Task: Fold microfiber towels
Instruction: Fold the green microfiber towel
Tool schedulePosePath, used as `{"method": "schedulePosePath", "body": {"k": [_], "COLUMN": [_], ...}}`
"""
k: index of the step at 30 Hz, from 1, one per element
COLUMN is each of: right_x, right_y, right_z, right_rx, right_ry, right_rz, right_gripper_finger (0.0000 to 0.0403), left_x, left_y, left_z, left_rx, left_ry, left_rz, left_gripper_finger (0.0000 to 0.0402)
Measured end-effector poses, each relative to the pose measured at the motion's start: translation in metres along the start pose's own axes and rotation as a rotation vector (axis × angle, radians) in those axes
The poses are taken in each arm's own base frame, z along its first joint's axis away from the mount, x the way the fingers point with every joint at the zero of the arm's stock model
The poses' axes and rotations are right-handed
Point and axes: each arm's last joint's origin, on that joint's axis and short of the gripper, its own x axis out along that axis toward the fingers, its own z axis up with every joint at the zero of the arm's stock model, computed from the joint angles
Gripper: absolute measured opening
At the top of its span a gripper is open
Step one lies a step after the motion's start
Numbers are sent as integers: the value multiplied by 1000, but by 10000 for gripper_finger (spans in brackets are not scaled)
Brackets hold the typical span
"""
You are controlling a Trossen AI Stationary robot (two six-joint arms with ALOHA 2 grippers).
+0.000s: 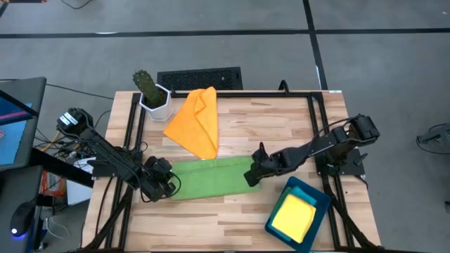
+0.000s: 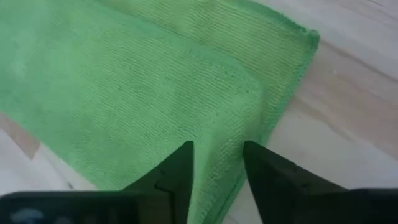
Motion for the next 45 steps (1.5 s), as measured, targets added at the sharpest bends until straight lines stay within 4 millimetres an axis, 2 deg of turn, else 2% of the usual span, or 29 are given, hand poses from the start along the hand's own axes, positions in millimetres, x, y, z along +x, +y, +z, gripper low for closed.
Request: {"method": "schedulePosePath", "body": {"k": [13,23,27,34,37,45], "right_x": [2,0,-12,-32,-31,-8], "right_y": [0,0,-2,-5,-7,-11], "right_z": [-1,0,4,10,12,17], "right_rx": [-35,-61,-65,-66,-58,-73], "right_ry": [1,-26,-71,-159,-166,-149], "right_rz": [-2,-13,-20,-24,-33,-101], "right_gripper_finger": [12,8,19,9,17,17], "left_x": [-1,-21,-21,-18,-20,-25], "left_y": [-2,-17,-14,-10,-8,-8], "left_z": [1,17,20,25,28,32], "left_rx": [-12,20,36,46,55,77], "left_ry": [2,20,20,15,21,22], "left_rz": [-5,27,68,102,133,170], "left_gripper_finger": [0,0,0,0,0,0]}}
